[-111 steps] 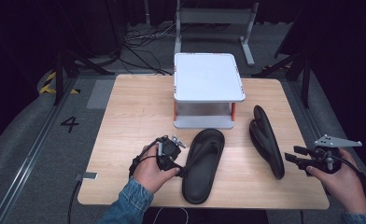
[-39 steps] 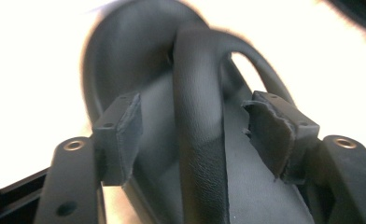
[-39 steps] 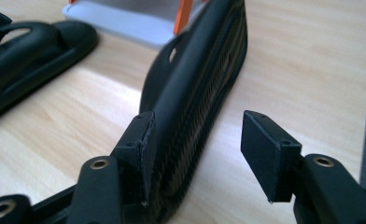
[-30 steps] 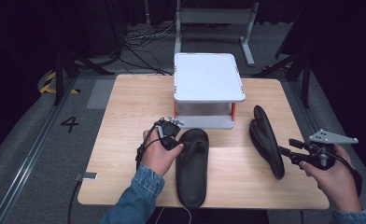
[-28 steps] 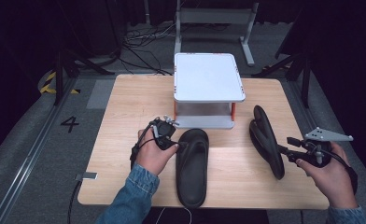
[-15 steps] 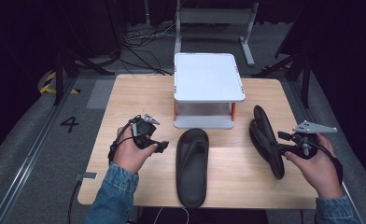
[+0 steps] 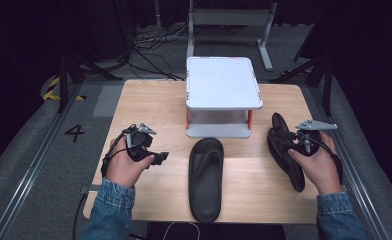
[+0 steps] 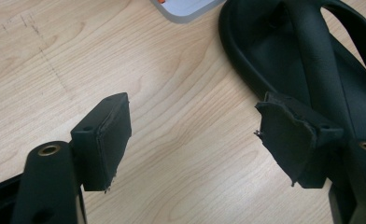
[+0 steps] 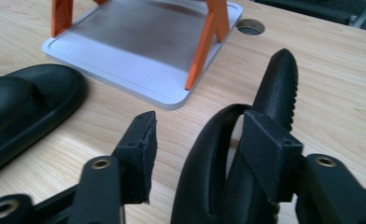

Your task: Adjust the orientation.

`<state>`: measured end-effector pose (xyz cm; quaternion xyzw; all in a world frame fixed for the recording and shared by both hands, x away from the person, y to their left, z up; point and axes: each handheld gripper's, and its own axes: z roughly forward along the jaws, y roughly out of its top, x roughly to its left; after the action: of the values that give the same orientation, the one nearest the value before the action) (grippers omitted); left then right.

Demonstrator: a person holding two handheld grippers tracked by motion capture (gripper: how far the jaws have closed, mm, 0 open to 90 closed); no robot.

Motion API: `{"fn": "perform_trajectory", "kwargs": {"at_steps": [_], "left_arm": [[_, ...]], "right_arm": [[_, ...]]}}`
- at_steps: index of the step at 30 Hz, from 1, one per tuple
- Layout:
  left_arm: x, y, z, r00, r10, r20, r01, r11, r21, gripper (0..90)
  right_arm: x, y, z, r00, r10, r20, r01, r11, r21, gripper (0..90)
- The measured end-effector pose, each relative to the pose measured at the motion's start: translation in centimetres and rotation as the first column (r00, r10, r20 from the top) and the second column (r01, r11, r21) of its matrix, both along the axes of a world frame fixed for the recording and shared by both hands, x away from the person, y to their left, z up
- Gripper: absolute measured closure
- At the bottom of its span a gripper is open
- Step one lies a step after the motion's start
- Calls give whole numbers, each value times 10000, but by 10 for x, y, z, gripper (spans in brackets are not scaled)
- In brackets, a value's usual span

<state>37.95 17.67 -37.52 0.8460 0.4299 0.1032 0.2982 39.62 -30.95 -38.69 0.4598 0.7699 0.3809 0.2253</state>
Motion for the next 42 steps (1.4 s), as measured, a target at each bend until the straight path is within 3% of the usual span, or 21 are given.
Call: {"fn": "perform_trajectory", "kwargs": {"at_steps": [9,12,17,22,27,29,31,33,35,37,38,42], "left_arm": [[0,0,1,10000,47,58,-46,10000,-50,257],[1,0,1,10000,80,52,-80,9999,-75,257],[2,0,2,9999,94,69,-93,9998,-151,257],[6,-3,2,10000,-3,89,4,9999,-158,256],[10,-9,2,9999,-152,59,153,9998,-144,256],[11,-10,2,9999,-163,40,164,9997,-191,256],[12,-10,2,9997,-227,79,228,9996,-149,255],[11,-9,2,9998,-184,51,185,9996,-195,255],[10,-9,3,9999,-119,41,120,9997,-222,256],[9,-4,3,9999,-89,115,91,9997,-227,256],[9,-4,3,9999,-89,115,91,9997,-227,256],[5,4,2,9999,160,63,-158,9996,-248,256]], "right_arm": [[-5,-21,-1,9955,-769,561,803,9949,-605,464],[-5,-30,-5,9953,-970,24,970,9945,-382,445],[-3,-45,-18,9893,-1452,-134,1440,9873,-677,452],[-6,-70,-26,9793,-2003,-282,1987,9787,-521,438],[-20,-87,-17,9711,-2384,103,2385,9711,-89,442],[-22,-86,-16,9731,-2302,120,2302,9731,-24,447],[-24,-75,-17,9851,-1690,-328,1697,9853,205,471],[-22,-67,-23,9876,-1463,-576,1459,9892,-110,484],[-20,-62,-28,9877,-1389,-721,1378,9903,-193,486],[-13,-53,-40,9834,-1459,-1080,1380,9874,-771,509],[-13,-53,-40,9834,-1459,-1080,1380,9874,-771,509],[-4,-46,-50,9783,-1432,-1498,1262,9850,-1175,597]]}}
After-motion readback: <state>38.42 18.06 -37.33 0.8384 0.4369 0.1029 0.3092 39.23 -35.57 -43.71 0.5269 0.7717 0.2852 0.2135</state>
